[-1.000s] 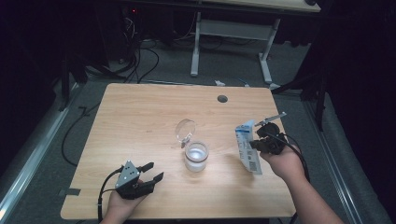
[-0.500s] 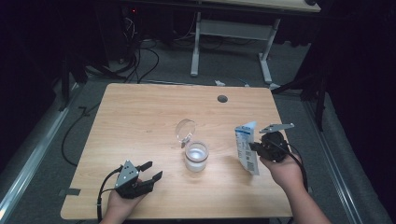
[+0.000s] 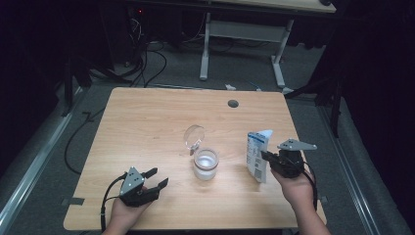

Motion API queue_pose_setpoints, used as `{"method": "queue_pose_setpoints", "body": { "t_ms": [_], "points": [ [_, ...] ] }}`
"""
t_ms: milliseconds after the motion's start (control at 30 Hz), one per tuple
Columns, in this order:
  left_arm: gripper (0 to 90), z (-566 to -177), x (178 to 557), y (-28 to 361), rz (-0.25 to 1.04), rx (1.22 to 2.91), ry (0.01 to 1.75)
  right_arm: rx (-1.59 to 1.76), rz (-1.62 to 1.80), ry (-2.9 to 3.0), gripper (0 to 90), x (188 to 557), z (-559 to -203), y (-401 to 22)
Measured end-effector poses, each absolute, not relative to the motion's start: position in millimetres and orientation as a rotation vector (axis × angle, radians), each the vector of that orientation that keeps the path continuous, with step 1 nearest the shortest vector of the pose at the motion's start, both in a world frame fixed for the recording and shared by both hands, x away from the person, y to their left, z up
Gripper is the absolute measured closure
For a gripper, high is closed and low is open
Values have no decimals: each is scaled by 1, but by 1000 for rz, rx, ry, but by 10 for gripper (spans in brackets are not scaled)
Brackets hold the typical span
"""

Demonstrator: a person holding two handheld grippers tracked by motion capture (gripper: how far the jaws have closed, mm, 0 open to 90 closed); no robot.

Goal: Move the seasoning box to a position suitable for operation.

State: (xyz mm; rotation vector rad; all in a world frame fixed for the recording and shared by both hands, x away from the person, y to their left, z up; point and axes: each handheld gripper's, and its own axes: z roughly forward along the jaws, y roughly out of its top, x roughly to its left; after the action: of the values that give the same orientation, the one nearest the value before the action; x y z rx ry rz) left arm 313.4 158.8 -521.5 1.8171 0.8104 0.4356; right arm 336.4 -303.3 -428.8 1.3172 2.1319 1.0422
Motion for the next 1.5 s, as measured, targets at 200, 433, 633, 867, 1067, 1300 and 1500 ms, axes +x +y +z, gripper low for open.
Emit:
{"method": "queue_pose_setpoints", "body": {
  "t_ms": [200, 433, 633, 867, 1067, 1300, 1500],
  "points": [
    [409, -521, 320, 167, 452, 1856, 823, 1300, 1145, 2046, 891, 328, -438, -307],
    [430, -519, 326, 193, 488, 1840, 892, 1283, 1255, 1945, 892, 320, -450, -310],
    [421, -521, 325, 215, 523, 1826, 942, 1233, 1326, 1875, 893, 318, -461, -306],
    [404, -522, 318, 233, 572, 1765, 984, 1203, 1342, 1847, 893, 320, -469, -305],
    [404, -523, 309, 233, 599, 1789, 967, 1189, 1315, 1823, 893, 321, -472, -309],
    [409, -522, 300, 233, 637, 1792, 924, 1212, 1340, 1771, 893, 326, -473, -316],
    [408, -523, 301, 233, 634, 1808, 923, 1205, 1330, 1773, 892, 329, -479, -313]
  ]
}}
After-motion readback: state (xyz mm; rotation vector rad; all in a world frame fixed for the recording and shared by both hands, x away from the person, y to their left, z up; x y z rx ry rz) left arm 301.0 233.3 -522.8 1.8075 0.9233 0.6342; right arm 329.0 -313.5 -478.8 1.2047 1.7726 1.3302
